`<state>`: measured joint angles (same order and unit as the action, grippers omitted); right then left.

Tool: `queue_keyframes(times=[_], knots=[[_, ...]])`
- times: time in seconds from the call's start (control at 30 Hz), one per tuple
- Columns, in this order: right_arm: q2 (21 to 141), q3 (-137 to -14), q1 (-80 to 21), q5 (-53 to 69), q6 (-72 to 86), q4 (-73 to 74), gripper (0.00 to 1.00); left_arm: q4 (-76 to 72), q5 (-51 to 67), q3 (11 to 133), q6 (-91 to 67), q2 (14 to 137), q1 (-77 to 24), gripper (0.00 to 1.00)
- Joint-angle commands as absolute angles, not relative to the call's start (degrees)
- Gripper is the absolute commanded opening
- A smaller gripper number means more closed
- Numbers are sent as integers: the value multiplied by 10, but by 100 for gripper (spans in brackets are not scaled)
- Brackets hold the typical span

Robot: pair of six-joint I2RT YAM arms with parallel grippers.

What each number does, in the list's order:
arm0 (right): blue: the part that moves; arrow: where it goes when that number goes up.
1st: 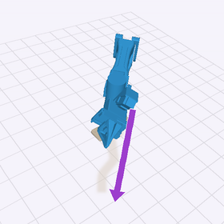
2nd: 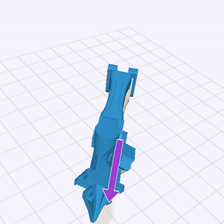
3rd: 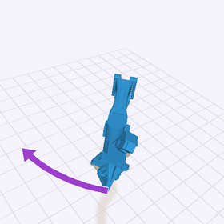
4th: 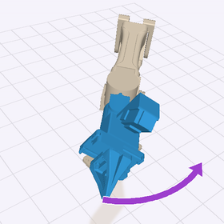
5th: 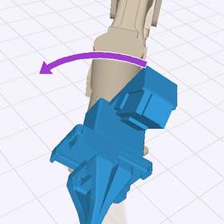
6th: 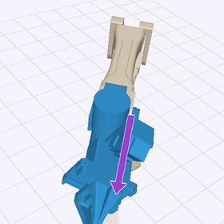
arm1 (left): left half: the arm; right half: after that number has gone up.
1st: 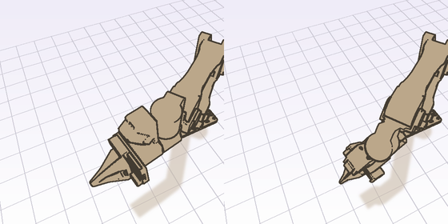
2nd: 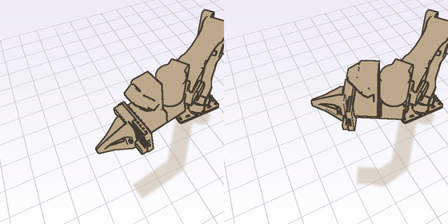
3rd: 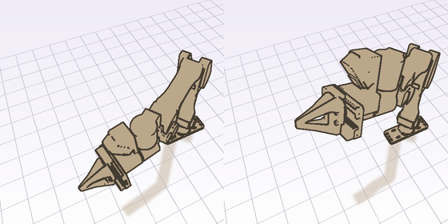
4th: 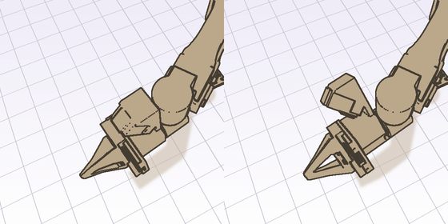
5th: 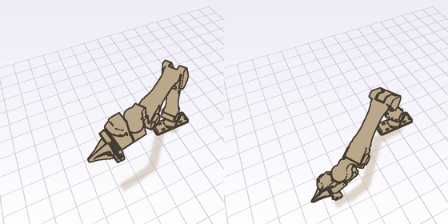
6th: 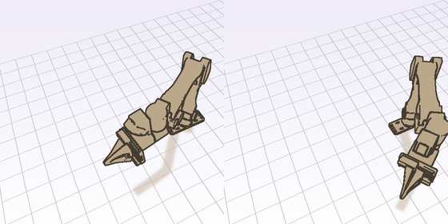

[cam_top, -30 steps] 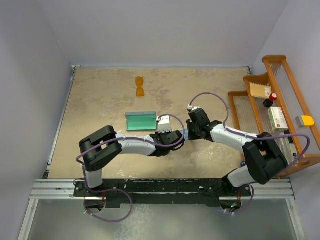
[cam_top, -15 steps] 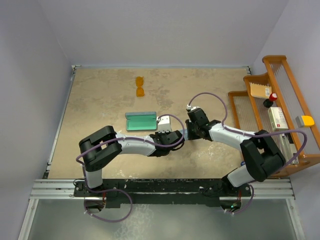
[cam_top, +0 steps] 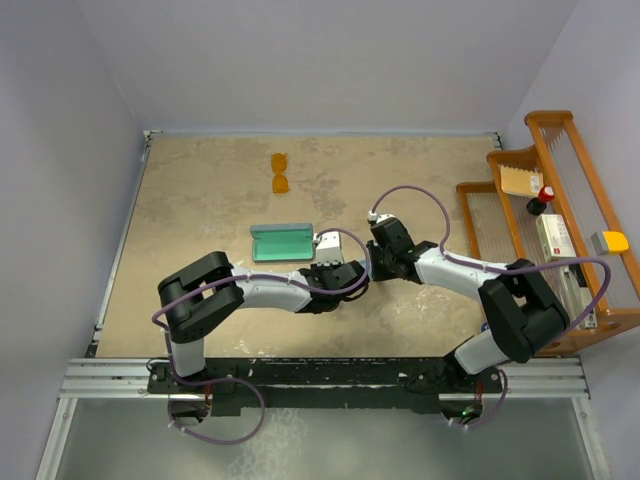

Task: Organize the sunglasses
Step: Pick up the glasses cleaning cloth from the center of the board.

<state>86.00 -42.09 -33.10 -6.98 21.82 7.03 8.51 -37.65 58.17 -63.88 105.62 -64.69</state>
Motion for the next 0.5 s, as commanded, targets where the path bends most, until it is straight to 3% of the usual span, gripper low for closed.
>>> queue_keyframes(times=[0.0, 0.2, 0.33, 0.47], knots=[[867, -432, -337, -84, 223, 69, 23, 96, -354, 567, -637, 1050, -650, 0], [863, -431, -338, -90, 225, 69, 14, 96, -355, 567, -637, 1050, -649, 0], [861, -431, -338, -89, 224, 69, 1, 98, -359, 569, -634, 1052, -650, 0], [858, -428, -338, -84, 224, 64, 0, 100, -363, 573, -629, 1053, -649, 0]])
